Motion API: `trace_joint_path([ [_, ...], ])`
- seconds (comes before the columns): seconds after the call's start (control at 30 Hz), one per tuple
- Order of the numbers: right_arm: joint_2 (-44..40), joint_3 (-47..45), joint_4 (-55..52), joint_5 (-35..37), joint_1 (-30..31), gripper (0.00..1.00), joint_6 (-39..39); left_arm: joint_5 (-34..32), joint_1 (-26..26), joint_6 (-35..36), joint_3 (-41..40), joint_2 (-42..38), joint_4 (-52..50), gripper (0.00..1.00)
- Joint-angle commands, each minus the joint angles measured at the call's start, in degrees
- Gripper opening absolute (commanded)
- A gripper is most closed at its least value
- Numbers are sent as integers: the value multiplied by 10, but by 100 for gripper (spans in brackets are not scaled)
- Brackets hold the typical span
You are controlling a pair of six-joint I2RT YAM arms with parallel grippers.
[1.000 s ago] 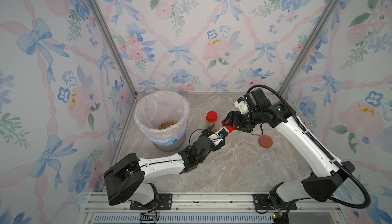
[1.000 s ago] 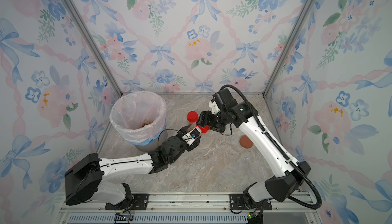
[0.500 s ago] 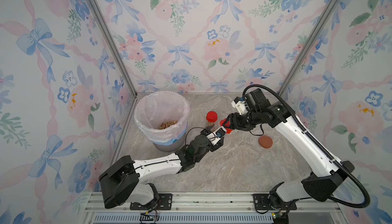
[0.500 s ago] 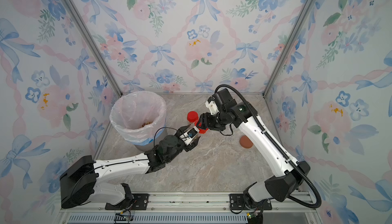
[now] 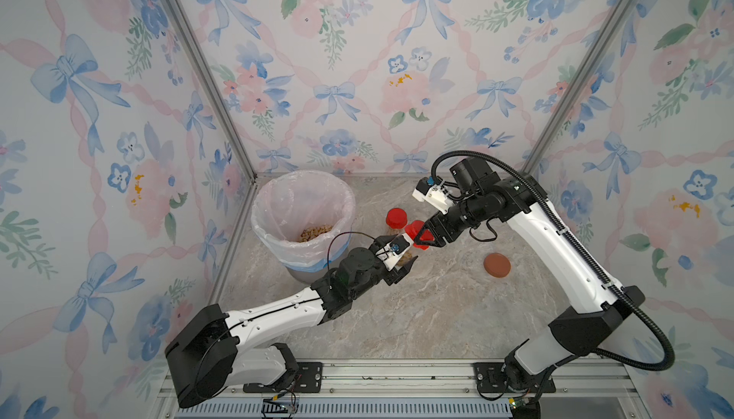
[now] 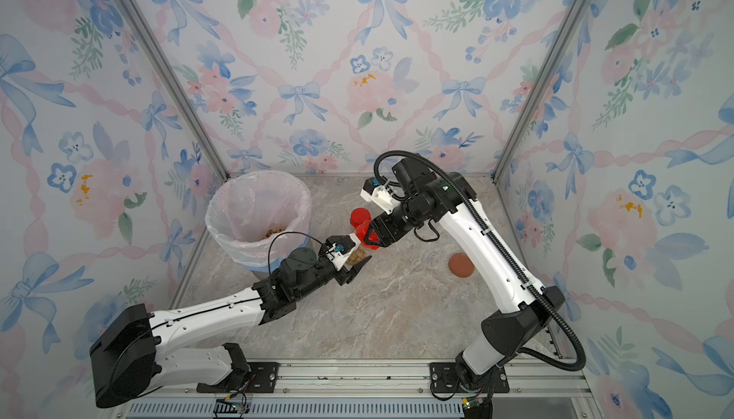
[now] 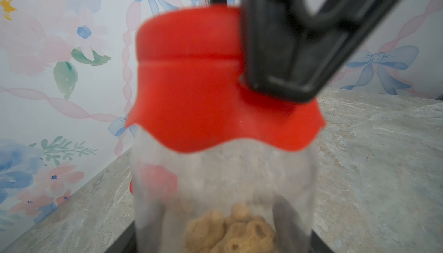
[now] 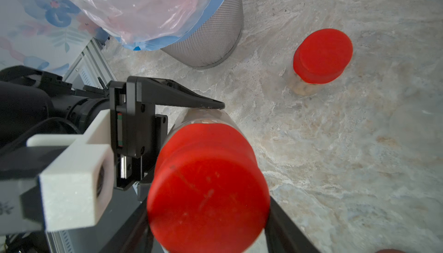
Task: Empty moldy peanuts from jars
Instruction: Unscrew the lid from the jar.
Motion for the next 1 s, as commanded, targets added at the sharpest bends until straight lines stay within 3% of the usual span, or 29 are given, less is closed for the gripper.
trace_joint_path([
  [0.0, 32, 7, -18, -28, 25, 53, -65, 96, -17, 12, 15, -14, 88, 25],
  [0.13, 21, -2, 2, -39, 22, 59, -57, 81, -16, 17, 15, -11, 87, 25],
  [0.33, -44, -44, 55, -48, 8, 85, -21, 65, -15, 21, -6, -6, 88, 24],
  [0.47, -99, -94, 103, -92, -11, 95, -4, 54, -12, 22, -7, -7, 88, 23],
  [0.8, -191, -175, 150, -108, -36, 99, 36, 40, -5, 22, -2, 8, 88, 22],
  [0.9, -206, -174, 186, -52, -58, 98, 132, 11, -4, 29, 0, 13, 88, 21],
  [0.97, -205, -165, 199, -37, -88, 99, 262, -17, -4, 39, 1, 13, 88, 22],
])
